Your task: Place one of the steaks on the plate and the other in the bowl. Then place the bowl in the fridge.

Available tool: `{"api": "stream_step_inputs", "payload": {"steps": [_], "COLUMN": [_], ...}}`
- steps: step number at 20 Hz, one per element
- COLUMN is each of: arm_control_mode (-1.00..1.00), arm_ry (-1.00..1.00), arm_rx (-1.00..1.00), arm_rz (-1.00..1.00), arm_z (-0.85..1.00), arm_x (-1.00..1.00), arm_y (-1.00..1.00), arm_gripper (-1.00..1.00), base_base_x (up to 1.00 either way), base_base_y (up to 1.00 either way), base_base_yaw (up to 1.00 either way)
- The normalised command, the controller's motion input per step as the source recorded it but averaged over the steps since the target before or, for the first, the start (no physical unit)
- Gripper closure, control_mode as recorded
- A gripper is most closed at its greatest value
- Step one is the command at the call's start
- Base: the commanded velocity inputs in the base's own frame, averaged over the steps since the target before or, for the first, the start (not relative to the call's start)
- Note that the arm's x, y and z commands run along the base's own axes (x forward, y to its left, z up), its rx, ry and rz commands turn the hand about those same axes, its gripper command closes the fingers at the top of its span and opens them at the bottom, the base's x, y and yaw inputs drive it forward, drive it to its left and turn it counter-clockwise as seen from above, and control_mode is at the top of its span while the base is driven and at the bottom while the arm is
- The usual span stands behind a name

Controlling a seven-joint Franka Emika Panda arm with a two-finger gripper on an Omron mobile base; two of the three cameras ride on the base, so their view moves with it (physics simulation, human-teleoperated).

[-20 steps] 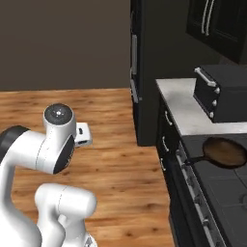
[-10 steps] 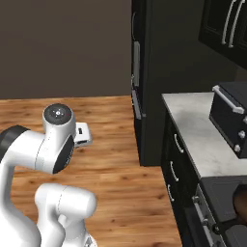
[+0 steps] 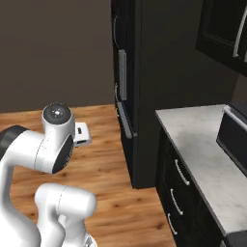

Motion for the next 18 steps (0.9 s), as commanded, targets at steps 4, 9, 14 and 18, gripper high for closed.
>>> {"api": "stream_step_inputs", "payload": {"steps": [4, 9, 14, 18], "arm_control_mode": [1.0, 1.0, 1.0, 1.0], "arm_ry": [0.0, 0.0, 0.0, 0.0], "arm_rx": [0.0, 0.0, 0.0, 0.0], "arm_rz": [0.0, 0.0, 0.0, 0.0], "arm_z": [0.0, 0.0, 0.0, 0.0], "arm_x": [0.0, 0.0, 0.0, 0.0], "arm_y": [0.0, 0.0, 0.0, 0.0], "arm_gripper": [-1.0, -1.0, -1.0, -1.0], "base_base_x": [1.0, 0.76, 0.02, 0.0], "base_base_y": [0.54, 0.68, 0.84, 0.83], "base_base_yaw": [-0.35, -0.28, -0.12, -0.12]}}
